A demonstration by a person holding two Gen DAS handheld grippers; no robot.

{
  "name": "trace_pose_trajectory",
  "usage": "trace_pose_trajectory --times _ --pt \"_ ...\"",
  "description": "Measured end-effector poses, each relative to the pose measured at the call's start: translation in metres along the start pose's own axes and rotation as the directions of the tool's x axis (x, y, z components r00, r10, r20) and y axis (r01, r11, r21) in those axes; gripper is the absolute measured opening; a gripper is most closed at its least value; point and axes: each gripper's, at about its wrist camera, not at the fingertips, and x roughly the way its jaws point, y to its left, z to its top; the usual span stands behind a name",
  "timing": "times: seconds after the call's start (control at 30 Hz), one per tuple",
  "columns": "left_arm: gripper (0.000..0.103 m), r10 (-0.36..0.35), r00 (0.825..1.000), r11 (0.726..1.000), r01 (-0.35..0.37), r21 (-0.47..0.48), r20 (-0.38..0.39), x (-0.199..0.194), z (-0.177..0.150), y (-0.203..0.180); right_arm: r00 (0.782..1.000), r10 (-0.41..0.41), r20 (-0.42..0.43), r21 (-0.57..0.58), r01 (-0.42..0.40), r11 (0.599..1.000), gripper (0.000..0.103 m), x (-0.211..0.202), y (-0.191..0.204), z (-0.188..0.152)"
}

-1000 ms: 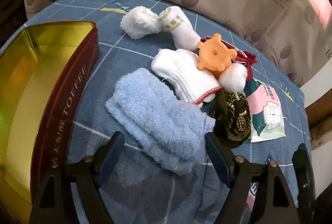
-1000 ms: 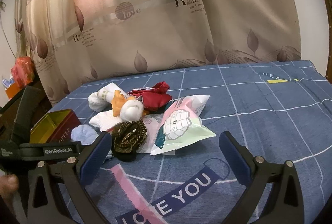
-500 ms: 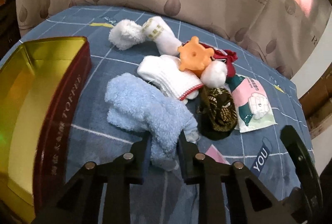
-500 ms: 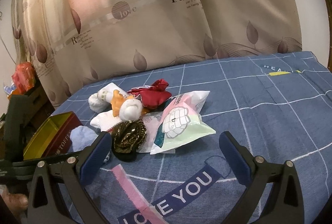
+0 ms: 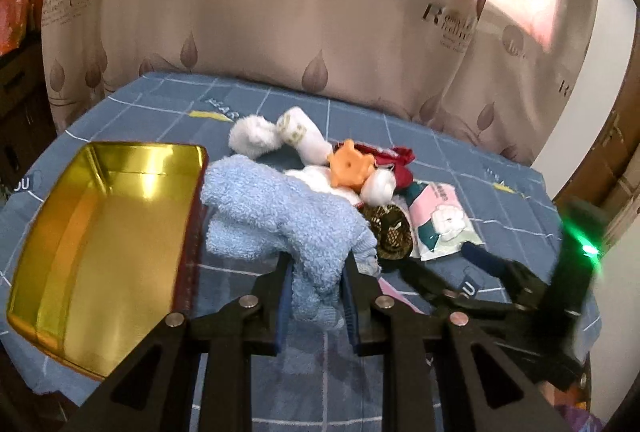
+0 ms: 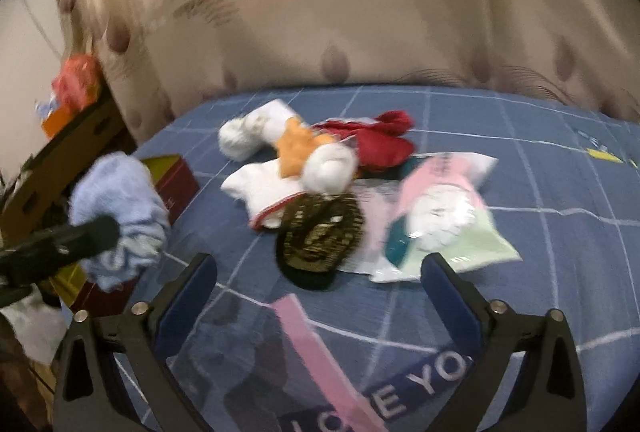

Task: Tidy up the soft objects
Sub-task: 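Carry the towel into the toffee tin and open the left tool while the right tool grasps the sequined pouch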

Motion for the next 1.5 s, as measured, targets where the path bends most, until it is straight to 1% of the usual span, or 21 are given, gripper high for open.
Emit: trace_pose_trajectory --times 0.03,0.07,0.27,0.37,0.4,0.43,0.47,0.5,0.67,0.7,0.87,0.97,1.1,1.13,1.17,1.2,1.23,1.3,1.4,1.43,1.5 --pt "0.022 -0.002 1.000 1.000 0.002 -0.003 0.005 -0.004 0.001 0.002 1.000 -0.010 -0.010 -0.016 0.010 1.000 0.085 0.004 0.002 0.002" --pt "0.022 -0.002 1.000 1.000 0.002 -0.002 0.007 -0.008 0.001 0.003 0.999 -0.025 -0.028 -0.030 0.024 0.999 0.081 0.010 0.006 0.006" --pt "0.022 0.005 1.000 1.000 -0.005 -0.007 0.025 -0.022 0.004 0.016 0.992 -0.085 -0.091 -0.033 0.083 0.996 0.080 0.034 0.010 0.019" --pt "0.022 0.009 1.000 1.000 -0.009 -0.015 0.025 -0.023 0.005 0.024 0.983 -0.091 -0.157 -0.007 0.091 0.996 0.080 0.050 0.006 0.022" --pt "0.022 0.011 1.000 1.000 -0.010 -0.019 0.024 -0.023 0.005 0.026 0.981 -0.097 -0.170 -0.006 0.098 0.995 0.075 0.055 0.006 0.023" --pt "0.022 0.013 1.000 1.000 -0.012 -0.021 0.022 -0.022 0.005 0.029 0.979 -0.093 -0.179 -0.006 0.093 0.996 0.053 0.058 0.007 0.022" --pt "0.022 0.016 1.000 1.000 -0.015 -0.027 0.017 -0.022 0.005 0.033 0.977 -0.081 -0.197 -0.003 0.082 0.997 0.035 0.060 0.007 0.021" --pt "0.022 0.017 1.000 0.999 -0.017 -0.030 0.014 -0.023 0.005 0.036 0.974 -0.072 -0.214 0.004 0.075 0.997 0.020 0.062 0.007 0.019" --pt "0.022 0.055 0.998 0.998 -0.055 -0.031 0.015 -0.029 0.012 0.058 0.988 -0.015 -0.154 0.041 0.022 0.999 0.011 0.035 0.007 0.016" --pt "0.022 0.062 0.998 0.998 -0.062 -0.032 0.005 -0.029 0.015 0.065 0.989 0.005 -0.146 0.057 0.003 0.998 0.008 0.028 0.006 0.014" --pt "0.023 0.121 0.992 0.993 -0.121 -0.001 -0.029 -0.020 0.027 0.099 0.991 0.074 -0.113 0.115 -0.061 0.991 0.008 0.000 0.003 0.003" --pt "0.023 0.138 0.989 0.990 -0.139 -0.010 -0.056 -0.008 0.035 0.120 0.990 0.080 -0.114 0.120 -0.066 0.991 0.008 -0.005 0.001 0.001" --pt "0.023 0.138 0.988 0.990 -0.139 -0.010 -0.064 0.000 0.038 0.136 0.990 0.090 -0.108 0.134 -0.075 0.988 0.018 -0.002 -0.001 0.003" --pt "0.023 0.141 0.988 0.990 -0.142 -0.005 -0.060 0.001 0.038 0.136 0.991 0.076 -0.114 0.123 -0.062 0.991 0.035 -0.001 0.001 0.004" --pt "0.024 0.140 0.989 0.990 -0.140 0.004 -0.056 0.002 0.039 0.136 0.991 0.063 -0.117 0.106 -0.051 0.993 0.047 0.002 0.005 0.006" --pt "0.024 0.145 0.988 0.989 -0.145 0.015 -0.054 0.004 0.039 0.135 0.992 0.060 -0.115 0.089 -0.050 0.995 0.073 0.006 0.011 0.009" --pt "0.024 0.152 0.987 0.988 -0.152 0.020 -0.056 0.006 0.039 0.135 0.992 0.054 -0.113 0.071 -0.046 0.996 0.082 0.009 0.016 0.010" --pt "0.025 0.147 0.987 0.989 -0.147 0.012 -0.064 0.011 0.038 0.137 0.993 0.040 -0.115 0.035 -0.036 0.999 0.081 0.016 0.027 0.012" --pt "0.025 0.150 0.985 0.989 -0.151 -0.007 -0.084 0.019 0.038 0.146 0.987 0.034 -0.155 0.011 -0.033 0.999 0.081 0.037 0.037 0.014" --pt "0.025 0.153 0.984 0.988 -0.154 -0.005 -0.088 0.021 0.038 0.149 0.983 0.049 -0.177 0.015 -0.047 0.999 0.079 0.046 0.039 0.013" --pt "0.025 0.163 0.982 0.986 -0.164 -0.001 -0.092 0.026 0.041 0.155 0.980 0.034 -0.195 -0.008 -0.037 0.999 0.076 0.055 0.044 0.012"
